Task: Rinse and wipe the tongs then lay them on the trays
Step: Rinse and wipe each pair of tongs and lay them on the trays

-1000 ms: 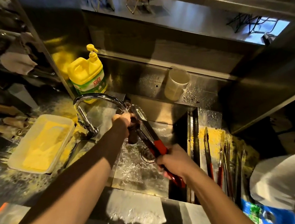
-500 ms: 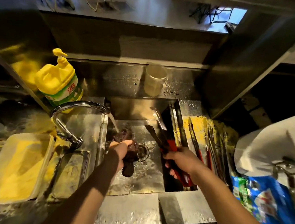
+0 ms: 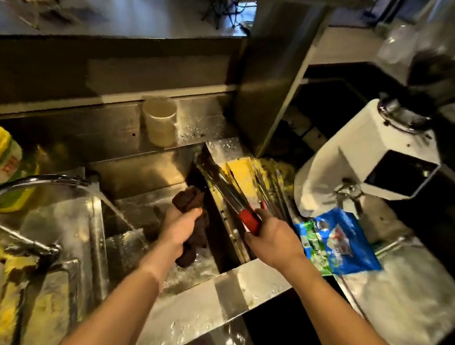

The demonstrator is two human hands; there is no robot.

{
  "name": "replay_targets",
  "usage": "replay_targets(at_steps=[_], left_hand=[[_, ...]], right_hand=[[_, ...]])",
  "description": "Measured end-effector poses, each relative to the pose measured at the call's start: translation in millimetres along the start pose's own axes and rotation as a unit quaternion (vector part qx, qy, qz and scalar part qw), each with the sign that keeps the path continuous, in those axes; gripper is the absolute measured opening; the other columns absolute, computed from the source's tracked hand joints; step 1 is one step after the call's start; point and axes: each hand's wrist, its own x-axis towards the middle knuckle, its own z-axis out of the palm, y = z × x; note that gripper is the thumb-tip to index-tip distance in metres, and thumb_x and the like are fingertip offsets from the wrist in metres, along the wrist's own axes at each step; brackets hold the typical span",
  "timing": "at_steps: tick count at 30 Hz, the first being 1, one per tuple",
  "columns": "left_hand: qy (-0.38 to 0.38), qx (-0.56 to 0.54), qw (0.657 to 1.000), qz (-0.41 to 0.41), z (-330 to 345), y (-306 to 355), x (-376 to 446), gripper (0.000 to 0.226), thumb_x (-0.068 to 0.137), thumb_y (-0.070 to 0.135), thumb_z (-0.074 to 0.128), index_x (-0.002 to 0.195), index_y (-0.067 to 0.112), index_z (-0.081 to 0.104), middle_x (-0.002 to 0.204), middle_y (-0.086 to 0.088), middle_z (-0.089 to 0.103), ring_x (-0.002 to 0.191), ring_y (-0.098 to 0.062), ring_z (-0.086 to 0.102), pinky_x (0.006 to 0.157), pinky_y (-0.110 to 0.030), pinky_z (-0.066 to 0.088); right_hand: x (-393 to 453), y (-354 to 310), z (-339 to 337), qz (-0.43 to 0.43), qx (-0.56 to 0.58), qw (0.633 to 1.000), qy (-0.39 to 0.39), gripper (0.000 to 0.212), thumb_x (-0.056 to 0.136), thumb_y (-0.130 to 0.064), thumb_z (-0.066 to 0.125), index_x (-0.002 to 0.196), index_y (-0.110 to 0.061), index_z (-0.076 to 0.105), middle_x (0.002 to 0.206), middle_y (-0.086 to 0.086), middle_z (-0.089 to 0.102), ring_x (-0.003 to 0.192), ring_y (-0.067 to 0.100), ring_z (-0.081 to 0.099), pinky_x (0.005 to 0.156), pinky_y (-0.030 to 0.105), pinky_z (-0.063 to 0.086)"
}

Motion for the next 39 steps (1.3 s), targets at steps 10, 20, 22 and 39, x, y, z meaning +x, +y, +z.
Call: replay_targets(at_steps=[10, 20, 22, 39], left_hand=[[-0.184, 0.006, 0.982, 0.044, 197, -25, -116, 0.037, 0.089, -0.002, 0.065, 0.122, 0.013, 0.069, 0.091, -0.004, 0.077, 0.075, -0.022, 0.072, 0.06, -0.025, 0.059], [-0.335, 0.131, 0.932, 0.028, 400, -121, -275, 0.017, 0.084, 0.009, 0.073, 0.098, 0.019, 0.071, 0.086, -0.003, 0.075, 0.074, -0.019, 0.071, 0.062, -0.028, 0.057], [-0.359, 0.156, 0.92, 0.01, 431, -138, -303, 0.022, 0.083, 0.014, 0.074, 0.105, 0.015, 0.072, 0.091, -0.008, 0.077, 0.083, -0.026, 0.073, 0.074, -0.037, 0.06], [-0.542, 0.219, 0.811, -0.02, 556, -188, -437, 0.03, 0.085, 0.006, 0.073, 0.111, 0.021, 0.068, 0.092, -0.012, 0.079, 0.082, -0.032, 0.077, 0.061, -0.036, 0.061]], right_hand=[[-107, 172, -71, 0.093, 0.205, 0.963, 0.151, 0.043, 0.072, -0.034, 0.065, 0.114, -0.028, 0.065, 0.097, -0.006, 0.071, 0.089, 0.02, 0.064, 0.072, 0.023, 0.043], [-245, 371, -140, 0.245, 0.328, 0.889, 0.206, 0.014, 0.071, -0.029, 0.059, 0.084, -0.032, 0.056, 0.065, -0.003, 0.06, 0.047, 0.011, 0.055, 0.046, 0.025, 0.043], [-269, 398, -152, 0.255, 0.385, 0.86, 0.216, 0.013, 0.072, -0.029, 0.064, 0.084, -0.026, 0.059, 0.066, -0.001, 0.061, 0.049, 0.012, 0.056, 0.049, 0.027, 0.045], [-398, 520, -283, 0.12, 0.737, 0.574, 0.336, 0.063, 0.092, -0.054, 0.043, 0.115, -0.001, 0.066, 0.074, 0.014, 0.062, 0.05, 0.022, 0.055, 0.045, 0.03, 0.046]])
